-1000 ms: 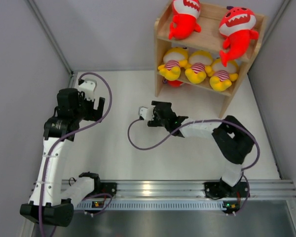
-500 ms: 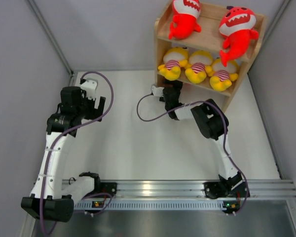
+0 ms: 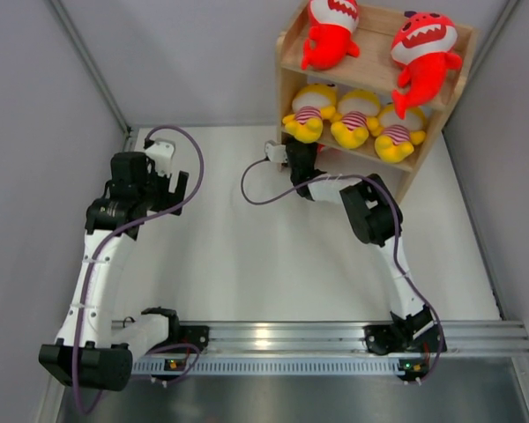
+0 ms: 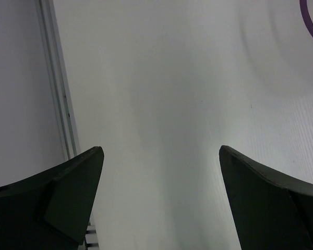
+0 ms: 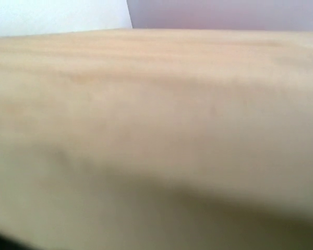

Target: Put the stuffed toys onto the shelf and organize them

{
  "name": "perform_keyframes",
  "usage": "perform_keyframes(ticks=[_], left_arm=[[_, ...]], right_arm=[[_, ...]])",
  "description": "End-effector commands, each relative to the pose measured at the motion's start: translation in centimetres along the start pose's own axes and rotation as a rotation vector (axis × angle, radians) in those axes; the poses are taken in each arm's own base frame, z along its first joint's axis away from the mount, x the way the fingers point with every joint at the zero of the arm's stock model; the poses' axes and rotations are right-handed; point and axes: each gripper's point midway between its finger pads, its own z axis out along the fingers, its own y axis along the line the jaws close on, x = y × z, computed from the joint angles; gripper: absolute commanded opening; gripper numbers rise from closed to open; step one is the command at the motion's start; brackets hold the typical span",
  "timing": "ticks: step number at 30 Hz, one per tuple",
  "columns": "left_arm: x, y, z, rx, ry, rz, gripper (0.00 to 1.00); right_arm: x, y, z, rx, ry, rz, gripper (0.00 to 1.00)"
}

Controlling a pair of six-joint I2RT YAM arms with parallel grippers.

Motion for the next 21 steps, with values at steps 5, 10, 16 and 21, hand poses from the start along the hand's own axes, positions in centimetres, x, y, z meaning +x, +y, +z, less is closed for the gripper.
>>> perform_keyframes(ticks=[5,10,16,21], left_arm=[[-1.8,0.9,-1.0,-0.026,-0.05,0.004,0.99],[-1.8,1.1,-1.3,-0.033,-0.057,0.003,0.99],[-1.9,0.9,-1.6,-0.021,-0.068,0.005,0.99],[-1.5,-0.3,-1.7,0.048,-0.065,0.029,0.99]], right_arm=[[2.2,0.5,1.7,-0.097,0.064,-0.007,0.41],[2.4,0.3,1.3,-0.117,0.072,0.024,0.0],[2.8,-0.1,-2.3,-0.145,0.047,0.088,0.0],[2.9,-0.5,-9.4,-0.185,0.016,0.079,0.0]])
